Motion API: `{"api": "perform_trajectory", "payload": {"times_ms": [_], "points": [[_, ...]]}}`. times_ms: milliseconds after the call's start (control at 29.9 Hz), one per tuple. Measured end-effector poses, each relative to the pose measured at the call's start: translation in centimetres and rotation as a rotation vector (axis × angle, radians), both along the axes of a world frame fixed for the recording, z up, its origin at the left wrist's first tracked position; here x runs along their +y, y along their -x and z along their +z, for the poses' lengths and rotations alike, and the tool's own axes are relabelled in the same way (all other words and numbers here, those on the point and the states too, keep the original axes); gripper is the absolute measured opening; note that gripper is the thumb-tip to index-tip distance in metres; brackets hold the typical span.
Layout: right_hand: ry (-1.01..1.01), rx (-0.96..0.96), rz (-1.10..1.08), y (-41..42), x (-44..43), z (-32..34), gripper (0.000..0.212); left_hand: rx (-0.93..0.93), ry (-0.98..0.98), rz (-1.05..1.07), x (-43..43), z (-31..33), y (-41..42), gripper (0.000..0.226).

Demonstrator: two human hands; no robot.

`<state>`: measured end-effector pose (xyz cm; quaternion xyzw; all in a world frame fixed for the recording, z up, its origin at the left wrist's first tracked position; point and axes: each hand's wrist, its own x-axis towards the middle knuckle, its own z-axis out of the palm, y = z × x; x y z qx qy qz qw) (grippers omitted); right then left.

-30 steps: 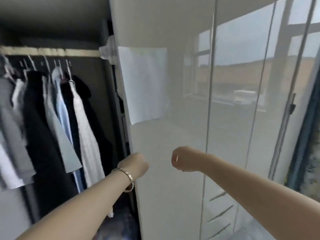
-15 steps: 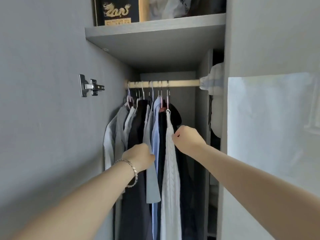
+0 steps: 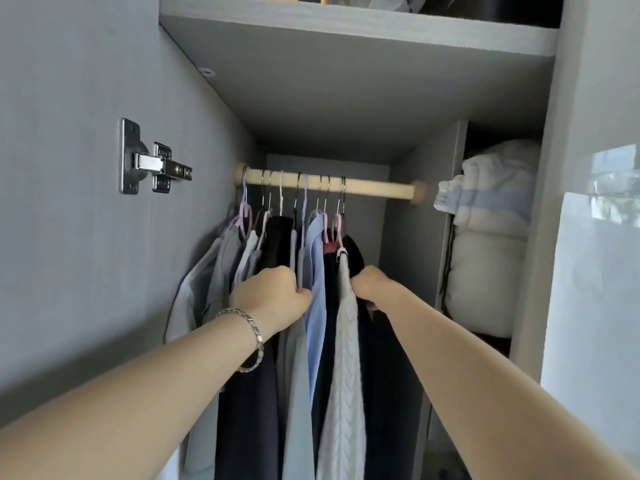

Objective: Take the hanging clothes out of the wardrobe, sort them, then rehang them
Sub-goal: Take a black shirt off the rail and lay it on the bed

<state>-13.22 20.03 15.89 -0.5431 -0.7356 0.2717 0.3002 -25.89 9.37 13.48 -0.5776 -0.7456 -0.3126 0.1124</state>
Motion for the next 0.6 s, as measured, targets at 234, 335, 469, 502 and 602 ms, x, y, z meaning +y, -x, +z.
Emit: {"api": "perform_trajectory", "payload": {"times_ms": [234,335,469,502,602], "points": [[-0.092,0.254,-0.078,1.8,2.6,2.5,0.037,0.013,0.022,-0.006,0.4,1.7,0.5,0.031],[-0.123,0.311,-0.137,1.6,3.1,3.8,0.038,0.004,0.069,-0.01,0.2,2.2,0.5,0.033],[-0.251,0.358,-0.141,0.1,2.7,6.2,0.036,0.047,0.035,0.025,0.1,2.2,0.3,0.028],[-0.282,0.345,-0.121,-0.2,2.3,6.5,0.031,0.061,0.003,0.035,0.1,2.1,0.1,0.027],[-0.305,0.299,-0.041,-1.4,0.6,5.5,0.024,0.072,-0.1,0.038,0.1,2.0,-0.6,0.023]]}}
